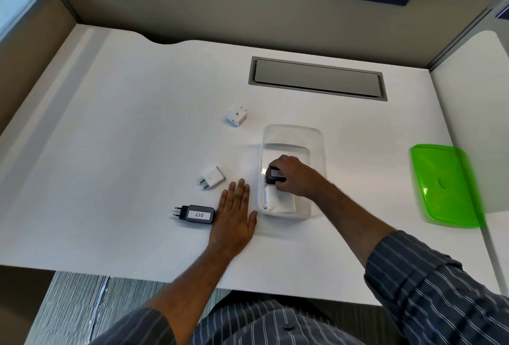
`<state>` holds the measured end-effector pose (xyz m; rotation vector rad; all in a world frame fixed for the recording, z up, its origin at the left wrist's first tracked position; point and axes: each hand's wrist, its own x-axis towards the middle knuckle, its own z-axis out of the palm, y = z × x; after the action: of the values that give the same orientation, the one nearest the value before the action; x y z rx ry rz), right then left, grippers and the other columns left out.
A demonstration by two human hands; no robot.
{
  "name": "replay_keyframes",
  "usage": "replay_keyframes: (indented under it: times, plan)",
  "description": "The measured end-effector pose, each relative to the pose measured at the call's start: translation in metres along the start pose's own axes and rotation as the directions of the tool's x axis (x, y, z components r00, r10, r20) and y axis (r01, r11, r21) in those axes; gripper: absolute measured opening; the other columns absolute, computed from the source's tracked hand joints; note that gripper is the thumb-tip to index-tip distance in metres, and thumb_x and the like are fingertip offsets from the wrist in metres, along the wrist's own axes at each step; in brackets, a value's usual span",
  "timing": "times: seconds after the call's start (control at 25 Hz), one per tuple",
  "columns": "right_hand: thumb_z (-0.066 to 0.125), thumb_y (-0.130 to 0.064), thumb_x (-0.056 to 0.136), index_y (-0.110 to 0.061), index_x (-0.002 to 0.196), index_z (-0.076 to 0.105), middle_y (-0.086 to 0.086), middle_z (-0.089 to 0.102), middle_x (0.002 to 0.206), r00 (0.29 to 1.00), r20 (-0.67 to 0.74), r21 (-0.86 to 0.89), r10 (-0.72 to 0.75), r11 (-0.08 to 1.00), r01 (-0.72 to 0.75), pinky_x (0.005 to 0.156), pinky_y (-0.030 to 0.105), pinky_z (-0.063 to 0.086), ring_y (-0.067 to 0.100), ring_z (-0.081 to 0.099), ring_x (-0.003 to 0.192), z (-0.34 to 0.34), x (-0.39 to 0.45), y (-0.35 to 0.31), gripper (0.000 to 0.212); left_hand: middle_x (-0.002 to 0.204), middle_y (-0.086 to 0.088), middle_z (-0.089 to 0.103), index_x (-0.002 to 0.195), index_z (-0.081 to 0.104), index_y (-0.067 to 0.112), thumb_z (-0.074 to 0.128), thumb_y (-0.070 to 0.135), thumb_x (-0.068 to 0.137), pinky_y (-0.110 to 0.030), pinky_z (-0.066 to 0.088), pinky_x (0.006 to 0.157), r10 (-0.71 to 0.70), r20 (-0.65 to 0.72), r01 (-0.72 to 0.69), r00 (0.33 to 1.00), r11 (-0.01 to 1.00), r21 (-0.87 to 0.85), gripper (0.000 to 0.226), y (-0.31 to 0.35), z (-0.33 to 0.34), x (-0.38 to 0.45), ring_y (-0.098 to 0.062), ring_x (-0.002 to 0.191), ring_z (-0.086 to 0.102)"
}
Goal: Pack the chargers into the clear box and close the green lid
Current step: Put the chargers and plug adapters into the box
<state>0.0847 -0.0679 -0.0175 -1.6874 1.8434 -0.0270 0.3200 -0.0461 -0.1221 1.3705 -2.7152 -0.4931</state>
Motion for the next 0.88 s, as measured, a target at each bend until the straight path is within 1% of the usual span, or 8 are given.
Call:
replay_keyframes:
  times: [0.08,0.12,0.2,0.32,0.48,0.64,0.76,0.88]
  plan:
    - [0.064,-0.015,0.082,-0.012,0.11,0.06,0.006,0.056,0.112,0.999,0.039,0.021,0.012,1.0,-0.013,0.082,0.036,0.045,0.026,0.051,0.11,0.001,0.003,-0.001,0.029,0.173,-0.007,0.002,0.162,0.008,0.011,0.031,0.044,0.104,-0.046,0.014,0.129,-0.001,-0.007,0.001,1.0,1.0,-0.003,0.07,0.0,0.001,0.0,-0.022,0.16,-0.002]
    - [0.063,-0.013,0.082,-0.009,0.108,0.061,0.008,0.057,0.111,0.999,0.051,0.036,0.018,0.999,-0.02,0.085,0.038,0.046,0.028,0.053,0.11,0.001,0.005,-0.002,0.026,0.173,-0.007,0.002,0.162,0.008,0.011,0.031,0.044,0.104,-0.046,0.014,0.129,-0.002,-0.009,0.002,1.0,1.0,-0.007,0.07,0.0,0.001,0.0,-0.022,0.16,-0.002]
    - [0.062,-0.011,0.085,-0.007,0.118,0.063,0.011,0.059,0.118,0.998,0.062,0.058,0.024,0.998,-0.028,0.095,0.041,0.047,0.03,0.054,0.114,0.0,0.007,-0.004,0.034,0.173,-0.006,0.001,0.162,0.007,0.012,0.032,0.044,0.104,-0.046,0.014,0.129,-0.003,-0.009,0.003,1.0,1.0,-0.012,0.071,0.0,0.001,0.001,-0.022,0.16,-0.002]
    - [0.063,-0.013,0.089,-0.011,0.137,0.058,0.009,0.059,0.13,0.998,0.05,0.091,0.038,0.995,-0.043,0.101,0.034,0.044,0.025,0.053,0.122,-0.002,0.007,-0.006,0.048,0.173,-0.006,-0.001,0.163,0.005,0.012,0.031,0.044,0.104,-0.046,0.014,0.129,-0.007,-0.007,0.007,1.0,1.0,-0.005,0.071,0.0,0.001,0.0,-0.021,0.16,-0.004]
    - [0.061,-0.013,0.093,-0.009,0.139,0.056,0.008,0.057,0.136,0.998,-0.025,0.176,0.059,0.983,-0.054,0.109,0.04,0.043,0.025,0.05,0.13,-0.002,0.001,-0.005,0.046,0.173,-0.007,0.003,0.162,0.009,0.011,0.032,0.043,0.104,-0.045,0.013,0.129,-0.005,-0.006,0.005,1.0,1.0,-0.001,0.07,0.001,0.0,0.0,-0.023,0.16,-0.002]
    - [0.059,-0.01,0.093,-0.011,0.134,0.058,0.004,0.058,0.13,0.987,-0.161,0.221,0.019,0.975,0.017,0.103,0.039,0.048,0.023,0.05,0.126,-0.001,-0.01,-0.008,0.041,0.172,-0.008,-0.001,0.162,0.007,0.01,0.029,0.043,0.105,-0.045,0.008,0.13,-0.01,0.039,0.01,0.999,1.0,-0.005,0.07,0.002,-0.004,0.0,-0.024,0.16,-0.005]
    - [0.06,-0.011,0.089,-0.015,0.123,0.062,0.001,0.06,0.114,0.958,-0.285,0.236,-0.024,0.967,0.095,0.091,0.04,0.053,0.021,0.053,0.111,0.0,-0.018,-0.015,0.034,0.171,-0.009,-0.007,0.162,0.005,0.009,0.029,0.04,0.106,-0.046,0.007,0.13,-0.011,0.101,0.013,0.995,1.0,-0.018,0.069,0.005,-0.012,0.003,-0.027,0.159,-0.01]
    - [0.062,-0.016,0.088,-0.022,0.112,0.062,-0.006,0.058,0.101,0.923,-0.381,0.226,-0.053,0.963,0.149,0.083,0.033,0.052,0.014,0.052,0.098,0.0,-0.022,-0.024,0.025,0.171,-0.01,-0.003,0.162,0.009,0.007,0.037,0.031,0.105,-0.047,0.012,0.129,0.017,0.088,-0.012,0.996,0.999,-0.052,0.068,0.012,-0.027,0.008,-0.03,0.159,-0.007]
